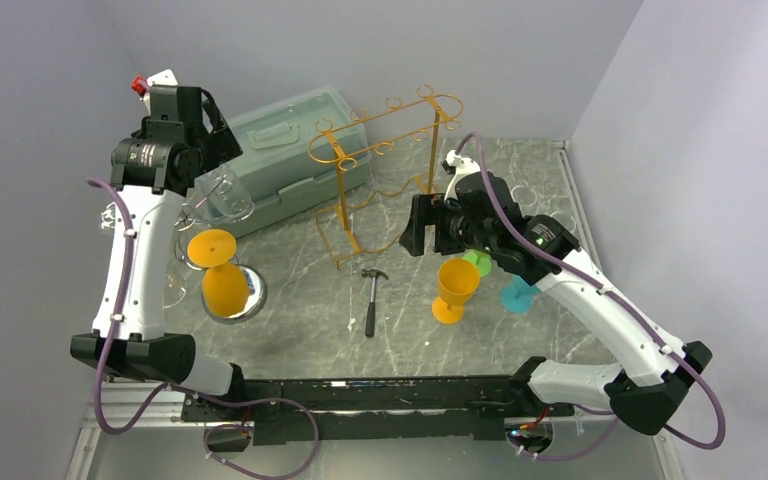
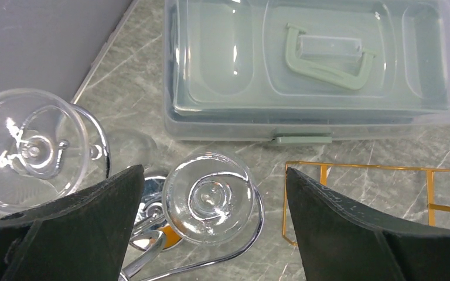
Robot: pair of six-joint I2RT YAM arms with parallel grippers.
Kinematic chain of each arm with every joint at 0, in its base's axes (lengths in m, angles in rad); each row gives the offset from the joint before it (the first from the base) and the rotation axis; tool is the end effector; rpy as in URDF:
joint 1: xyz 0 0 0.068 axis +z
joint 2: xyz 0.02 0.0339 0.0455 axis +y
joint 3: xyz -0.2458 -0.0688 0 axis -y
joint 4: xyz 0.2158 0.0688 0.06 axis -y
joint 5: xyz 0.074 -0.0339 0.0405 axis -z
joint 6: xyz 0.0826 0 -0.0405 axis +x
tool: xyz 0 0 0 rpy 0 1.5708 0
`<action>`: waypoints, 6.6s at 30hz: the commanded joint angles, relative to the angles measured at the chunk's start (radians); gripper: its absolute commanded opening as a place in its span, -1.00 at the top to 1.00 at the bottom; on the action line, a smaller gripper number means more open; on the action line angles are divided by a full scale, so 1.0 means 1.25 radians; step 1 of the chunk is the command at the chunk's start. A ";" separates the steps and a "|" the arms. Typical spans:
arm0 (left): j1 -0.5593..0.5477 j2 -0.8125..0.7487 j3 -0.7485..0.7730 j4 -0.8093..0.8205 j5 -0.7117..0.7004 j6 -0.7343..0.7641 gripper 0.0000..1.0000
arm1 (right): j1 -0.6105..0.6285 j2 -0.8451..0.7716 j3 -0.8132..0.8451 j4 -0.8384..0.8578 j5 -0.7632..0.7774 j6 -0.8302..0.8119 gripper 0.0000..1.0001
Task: Take the wine glass off the wine glass rack
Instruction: Pick up the wine glass from the wine rack.
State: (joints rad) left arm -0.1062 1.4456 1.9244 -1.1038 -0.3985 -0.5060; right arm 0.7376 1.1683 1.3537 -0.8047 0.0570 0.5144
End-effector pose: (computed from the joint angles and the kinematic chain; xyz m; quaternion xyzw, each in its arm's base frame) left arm 0.2768 0.0027 0.4222 -0.2616 0.8374 0.0335 0.4788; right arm 0.1898 0.1661 0.3476 -0.0860 0.8845 0.2477 0.3858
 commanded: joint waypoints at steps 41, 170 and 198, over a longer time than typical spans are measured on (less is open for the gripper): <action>0.021 -0.061 -0.053 0.079 0.081 -0.052 -0.12 | 0.003 -0.024 -0.030 0.053 -0.015 -0.017 -0.81; 0.021 -0.034 -0.049 0.204 0.032 0.036 -0.09 | 0.002 0.019 -0.033 0.072 -0.014 -0.003 -0.80; -0.059 0.001 0.032 0.144 0.311 0.029 -0.08 | 0.003 -0.015 -0.017 0.121 -0.004 0.038 -0.80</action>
State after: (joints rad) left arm -0.1436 1.4860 1.9297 -0.9680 -0.0689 -0.4511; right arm 0.7376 1.1908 1.3045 -0.7269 0.0429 0.5381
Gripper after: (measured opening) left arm 0.612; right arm 0.901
